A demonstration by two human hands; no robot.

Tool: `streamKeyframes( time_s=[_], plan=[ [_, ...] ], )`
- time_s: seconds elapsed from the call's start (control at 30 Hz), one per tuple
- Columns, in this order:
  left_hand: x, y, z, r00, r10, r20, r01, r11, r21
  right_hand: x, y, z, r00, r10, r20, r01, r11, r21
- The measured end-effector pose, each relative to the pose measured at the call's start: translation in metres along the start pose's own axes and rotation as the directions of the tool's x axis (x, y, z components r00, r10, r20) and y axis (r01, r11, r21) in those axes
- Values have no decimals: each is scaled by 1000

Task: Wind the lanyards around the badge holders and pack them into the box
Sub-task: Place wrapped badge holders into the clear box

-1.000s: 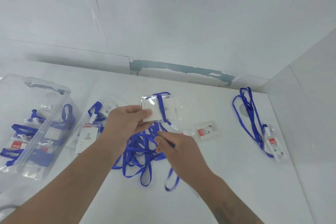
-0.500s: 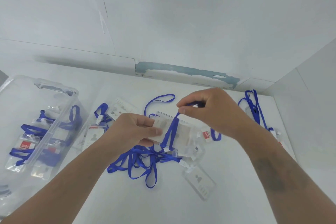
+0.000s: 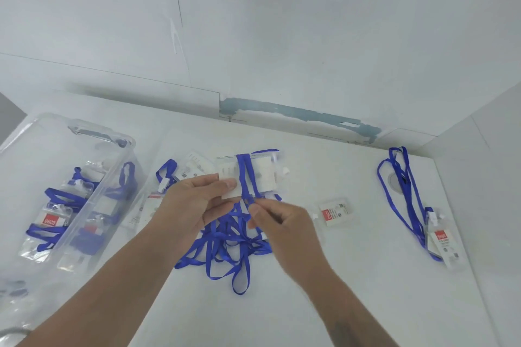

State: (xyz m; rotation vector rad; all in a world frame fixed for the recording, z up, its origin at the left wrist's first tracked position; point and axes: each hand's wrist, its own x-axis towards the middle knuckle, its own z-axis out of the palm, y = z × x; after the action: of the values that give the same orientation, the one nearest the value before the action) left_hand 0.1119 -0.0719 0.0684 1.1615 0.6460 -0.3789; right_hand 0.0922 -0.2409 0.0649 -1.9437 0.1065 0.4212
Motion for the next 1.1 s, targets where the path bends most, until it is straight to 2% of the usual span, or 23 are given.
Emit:
streamKeyframes(
  time_s=[0.07, 0.17, 0.27, 0.33, 0.4, 0.5, 0.57, 0.63, 0.67, 0.73, 0.8, 0.87, 0.9, 1.0, 1.1],
  plan=[
    [3, -2, -5, 993, 21, -119, -17, 999, 40, -8, 6, 9, 995, -93, 21, 96, 977, -191],
    [1, 0, -10, 970, 116, -212, -68, 972, 224, -16, 0, 8, 965, -242, 106, 261, 823, -505],
    [-3, 1, -17, 974, 167, -153, -95, 916, 390, -14, -19, -4, 919, -358, 162, 379, 695, -611],
    [-6, 1, -24, 988, 142, -69, -94, 879, 468, -9, -38, -17, 911, -380, 158, 396, 704, -590],
    [-10, 3, -31, 996, 83, 17, -80, 851, 519, -1, -57, -28, 927, -334, 169, 373, 787, -491],
    [-19, 9, -38, 988, -20, 151, -65, 842, 536, 14, -69, -37, 962, -158, 223, 219, 934, -282],
    [-24, 14, -47, 964, -76, 256, -68, 858, 510, 21, -68, -36, 954, -73, 290, 126, 978, -168],
    [-28, 15, -58, 925, -118, 362, -65, 887, 457, 23, -62, -29, 936, -23, 352, 11, 999, 35],
    [-29, 16, -66, 906, -137, 399, -52, 903, 427, 23, -58, -19, 927, -2, 374, -72, 981, 183],
    [-30, 15, -75, 884, -158, 439, 4, 943, 332, 21, -50, 1, 919, 51, 392, -240, 860, 451],
    [-32, 14, -80, 882, -158, 444, 70, 976, 208, 14, -39, 25, 906, 11, 424, -289, 747, 599],
    [-37, 14, -82, 896, -160, 414, 129, 986, 102, 6, -31, 46, 892, -117, 437, -250, 677, 692],
    [-38, 13, -84, 904, -167, 393, 154, 986, 63, 4, -26, 58, 901, -135, 412, -232, 652, 722],
    [-42, 13, -89, 921, -209, 328, 216, 976, 16, -3, -23, 84, 961, 5, 278, -244, 496, 833],
    [-47, 18, -95, 931, -228, 284, 236, 972, 7, -6, -28, 95, 970, 190, 152, -229, 505, 832]
  ],
)
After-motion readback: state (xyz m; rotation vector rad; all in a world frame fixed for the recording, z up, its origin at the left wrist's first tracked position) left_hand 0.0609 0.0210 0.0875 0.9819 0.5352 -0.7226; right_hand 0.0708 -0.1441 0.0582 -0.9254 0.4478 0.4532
